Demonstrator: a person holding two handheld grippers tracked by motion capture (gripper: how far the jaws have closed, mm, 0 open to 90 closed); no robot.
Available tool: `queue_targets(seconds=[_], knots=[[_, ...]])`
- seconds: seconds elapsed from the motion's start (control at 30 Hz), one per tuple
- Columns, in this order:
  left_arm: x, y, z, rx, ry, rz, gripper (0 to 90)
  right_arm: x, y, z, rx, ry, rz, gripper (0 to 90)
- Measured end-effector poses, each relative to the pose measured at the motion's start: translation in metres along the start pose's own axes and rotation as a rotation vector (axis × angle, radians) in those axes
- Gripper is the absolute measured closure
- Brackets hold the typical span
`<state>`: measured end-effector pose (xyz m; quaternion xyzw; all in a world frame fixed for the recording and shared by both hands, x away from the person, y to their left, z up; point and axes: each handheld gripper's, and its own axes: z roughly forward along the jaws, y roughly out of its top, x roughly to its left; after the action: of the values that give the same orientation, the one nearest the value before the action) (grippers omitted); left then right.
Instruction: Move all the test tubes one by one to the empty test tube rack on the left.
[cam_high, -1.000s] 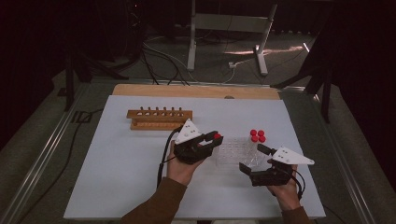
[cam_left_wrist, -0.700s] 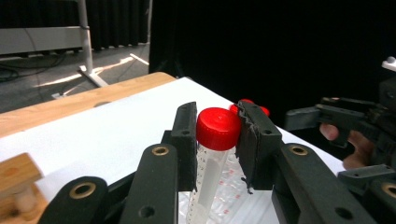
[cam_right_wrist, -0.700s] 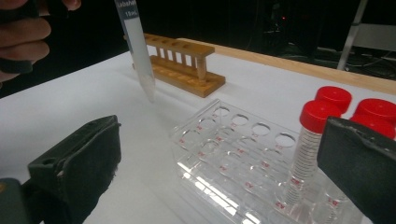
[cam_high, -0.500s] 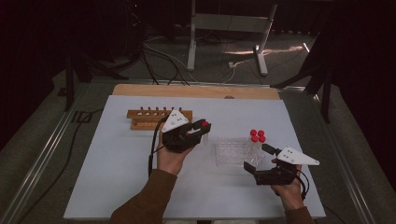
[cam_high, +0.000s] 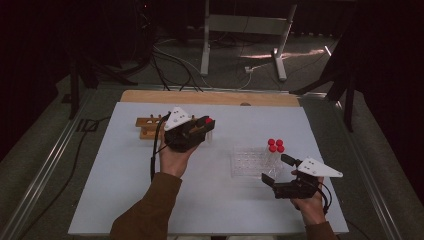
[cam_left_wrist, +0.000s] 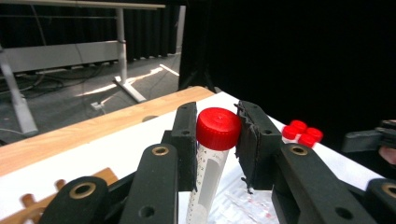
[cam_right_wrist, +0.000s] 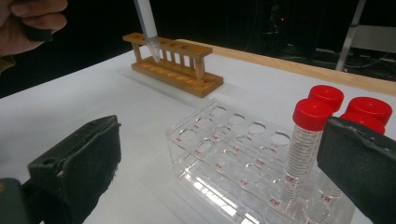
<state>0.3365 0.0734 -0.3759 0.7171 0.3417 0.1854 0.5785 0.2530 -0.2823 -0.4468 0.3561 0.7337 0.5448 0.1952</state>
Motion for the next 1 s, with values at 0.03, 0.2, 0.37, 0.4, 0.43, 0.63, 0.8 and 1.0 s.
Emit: queue_targets(seconds=[0.03, 0.2, 0.37, 0.4, 0.43, 0.63, 0.8, 1.0], knots=[[0.0, 0.0, 0.0, 0.0, 0.0, 0.0, 71.0, 0.0, 0.0, 0.0, 0.0, 0.002, 0.0, 0.0], [0.007, 0.004, 0.001, -0.01, 0.023, 0.007, 71.0, 0.001, 0.0, 0.001, 0.004, 0.007, -0.007, 0.0], [0.013, 0.006, 0.002, -0.015, 0.048, 0.014, 71.0, 0.001, 0.0, 0.0, -0.006, 0.002, -0.007, 0.0], [0.016, 0.007, 0.003, -0.02, 0.06, 0.013, 71.0, 0.001, 0.0, -0.001, -0.007, 0.002, -0.004, 0.0], [0.016, 0.007, 0.003, -0.02, 0.06, 0.013, 71.0, 0.001, 0.0, -0.001, -0.01, 0.002, -0.004, 0.0], [0.027, 0.01, 0.01, -0.018, 0.085, 0.022, 71.0, 0.001, 0.0, -0.001, -0.01, 0.002, -0.007, 0.0], [0.033, 0.01, 0.014, -0.016, 0.104, 0.026, 71.0, 0.001, 0.0, 0.0, -0.01, 0.004, -0.007, 0.0], [0.046, 0.008, 0.022, -0.017, 0.161, 0.005, 71.0, 0.002, 0.0, 0.0, -0.012, 0.005, -0.008, 0.0]])
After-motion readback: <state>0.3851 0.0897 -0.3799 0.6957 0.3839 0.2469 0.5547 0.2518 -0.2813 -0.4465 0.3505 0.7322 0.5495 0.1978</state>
